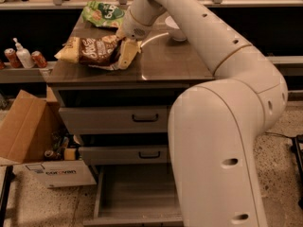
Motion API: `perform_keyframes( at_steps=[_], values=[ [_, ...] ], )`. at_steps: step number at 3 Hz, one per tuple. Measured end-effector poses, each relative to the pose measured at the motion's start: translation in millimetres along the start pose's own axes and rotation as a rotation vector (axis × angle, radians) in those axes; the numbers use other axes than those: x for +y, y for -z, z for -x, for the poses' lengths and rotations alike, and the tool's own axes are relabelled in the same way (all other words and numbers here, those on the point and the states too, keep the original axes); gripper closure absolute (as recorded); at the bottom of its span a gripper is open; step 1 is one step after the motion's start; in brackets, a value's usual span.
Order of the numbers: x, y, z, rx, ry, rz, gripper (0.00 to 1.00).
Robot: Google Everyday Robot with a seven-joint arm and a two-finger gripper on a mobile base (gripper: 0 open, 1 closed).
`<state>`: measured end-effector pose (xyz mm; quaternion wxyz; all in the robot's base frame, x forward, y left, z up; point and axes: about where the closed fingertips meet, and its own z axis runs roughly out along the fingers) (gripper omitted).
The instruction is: Place brown chip bag into bottom drawer
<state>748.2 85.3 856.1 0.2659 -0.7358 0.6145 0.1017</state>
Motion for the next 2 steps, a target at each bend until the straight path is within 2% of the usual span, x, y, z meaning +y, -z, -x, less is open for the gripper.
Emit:
perform_keyframes(
  at_steps=[1, 2],
  values=[
    [-1, 4, 0, -0.001, 0.009, -0.008, 0.49],
    [3, 28, 5, 0.000, 0.045, -0.058, 0.70]
  ],
)
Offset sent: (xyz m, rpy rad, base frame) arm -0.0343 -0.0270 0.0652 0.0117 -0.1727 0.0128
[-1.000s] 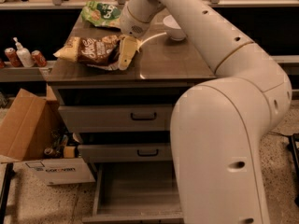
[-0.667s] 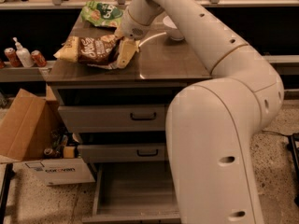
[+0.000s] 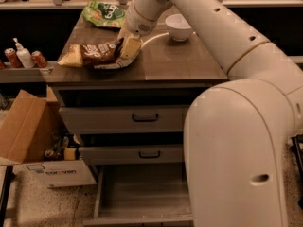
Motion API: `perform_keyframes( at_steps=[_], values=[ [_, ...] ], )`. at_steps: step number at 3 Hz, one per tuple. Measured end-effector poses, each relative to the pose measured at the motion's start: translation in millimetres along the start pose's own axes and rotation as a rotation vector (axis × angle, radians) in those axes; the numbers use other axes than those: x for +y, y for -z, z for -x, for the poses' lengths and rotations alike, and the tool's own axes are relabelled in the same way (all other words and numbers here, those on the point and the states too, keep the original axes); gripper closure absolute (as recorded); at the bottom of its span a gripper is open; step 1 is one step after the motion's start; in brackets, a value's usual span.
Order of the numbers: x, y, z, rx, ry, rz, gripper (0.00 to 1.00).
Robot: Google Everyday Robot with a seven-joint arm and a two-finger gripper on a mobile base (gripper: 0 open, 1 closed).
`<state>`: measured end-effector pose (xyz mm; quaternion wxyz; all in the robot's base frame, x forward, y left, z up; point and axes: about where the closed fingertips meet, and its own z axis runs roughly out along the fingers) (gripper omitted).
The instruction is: Place brown chip bag into bottom drawer
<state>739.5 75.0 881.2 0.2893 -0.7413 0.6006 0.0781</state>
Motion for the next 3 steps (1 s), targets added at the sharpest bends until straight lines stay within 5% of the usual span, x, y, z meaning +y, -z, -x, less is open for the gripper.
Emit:
perform_keyframes(
  at_steps=[1, 2, 3],
  values=[
    [23, 47, 13, -0.057, 0.041, -0.054, 0.95],
    [77, 90, 16, -0.164, 0.034, -0.031, 1.00],
    [76, 88, 17, -0.163, 0.036, -0.030, 1.00]
  ],
)
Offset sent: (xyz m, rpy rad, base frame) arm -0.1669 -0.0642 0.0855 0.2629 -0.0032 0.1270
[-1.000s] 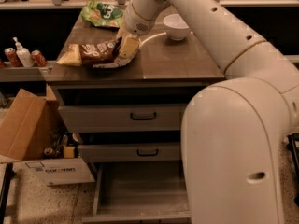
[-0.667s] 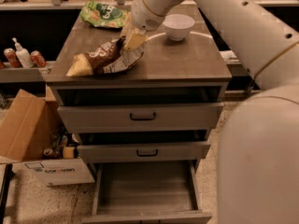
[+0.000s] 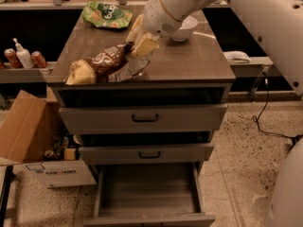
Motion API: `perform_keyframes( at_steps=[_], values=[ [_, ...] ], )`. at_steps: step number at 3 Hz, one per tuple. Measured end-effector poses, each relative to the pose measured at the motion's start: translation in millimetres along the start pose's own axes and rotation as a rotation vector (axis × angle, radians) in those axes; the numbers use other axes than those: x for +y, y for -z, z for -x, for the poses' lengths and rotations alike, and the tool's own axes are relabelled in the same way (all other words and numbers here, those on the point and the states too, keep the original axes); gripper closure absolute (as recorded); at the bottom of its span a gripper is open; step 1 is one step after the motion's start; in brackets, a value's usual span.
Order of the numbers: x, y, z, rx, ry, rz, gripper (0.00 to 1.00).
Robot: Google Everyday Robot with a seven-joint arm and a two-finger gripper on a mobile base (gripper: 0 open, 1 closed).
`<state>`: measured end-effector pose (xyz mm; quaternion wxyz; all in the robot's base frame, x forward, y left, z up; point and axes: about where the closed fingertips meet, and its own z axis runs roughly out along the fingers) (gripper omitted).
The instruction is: Place brown chip bag into bottom drawer
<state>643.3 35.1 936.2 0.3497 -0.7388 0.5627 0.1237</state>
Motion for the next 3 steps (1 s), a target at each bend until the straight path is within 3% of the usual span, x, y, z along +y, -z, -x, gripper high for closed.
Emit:
perform_keyframes(
  at_steps=[1, 2, 3],
  values=[
    [24, -5, 12, -0.015, 0.054, 0.047, 1.00],
    [75, -2, 43, -0.046, 0.112, 0.098, 1.00],
    [137, -16, 59, -0.098, 0.123, 0.190, 1.00]
  ],
)
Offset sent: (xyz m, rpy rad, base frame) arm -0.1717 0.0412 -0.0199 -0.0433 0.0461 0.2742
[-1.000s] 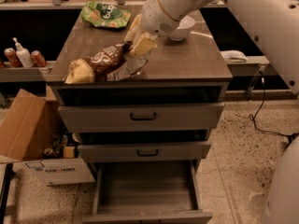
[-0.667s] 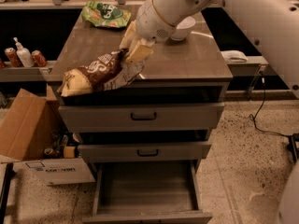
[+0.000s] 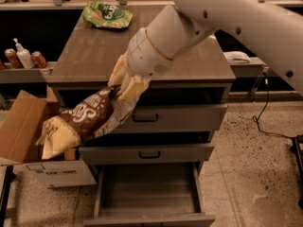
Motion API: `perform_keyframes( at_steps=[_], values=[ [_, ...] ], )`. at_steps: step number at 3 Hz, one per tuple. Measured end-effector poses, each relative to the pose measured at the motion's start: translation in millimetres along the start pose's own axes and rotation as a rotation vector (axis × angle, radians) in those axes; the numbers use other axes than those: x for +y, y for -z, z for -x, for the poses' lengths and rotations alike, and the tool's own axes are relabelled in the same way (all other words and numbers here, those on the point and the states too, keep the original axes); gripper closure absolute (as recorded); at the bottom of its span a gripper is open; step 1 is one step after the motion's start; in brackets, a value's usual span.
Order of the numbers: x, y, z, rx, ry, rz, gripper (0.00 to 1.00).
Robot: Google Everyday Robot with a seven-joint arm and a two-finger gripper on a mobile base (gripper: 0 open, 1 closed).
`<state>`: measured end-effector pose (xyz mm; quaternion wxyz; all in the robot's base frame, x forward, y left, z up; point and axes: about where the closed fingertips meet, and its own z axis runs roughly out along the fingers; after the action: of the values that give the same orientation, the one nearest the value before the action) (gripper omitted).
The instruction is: Place brown chip bag into bottom drawer
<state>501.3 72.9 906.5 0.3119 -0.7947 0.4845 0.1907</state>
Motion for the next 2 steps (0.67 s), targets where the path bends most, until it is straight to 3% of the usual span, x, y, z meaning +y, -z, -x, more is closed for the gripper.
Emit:
perform_keyframes(
  at_steps=[1, 2],
  values=[
    [57.5, -45.9, -9.8, -0.027, -0.072, 0.114, 1.00],
    [57.5, -45.9, -9.8, -0.027, -0.072, 0.114, 1.00]
  ],
)
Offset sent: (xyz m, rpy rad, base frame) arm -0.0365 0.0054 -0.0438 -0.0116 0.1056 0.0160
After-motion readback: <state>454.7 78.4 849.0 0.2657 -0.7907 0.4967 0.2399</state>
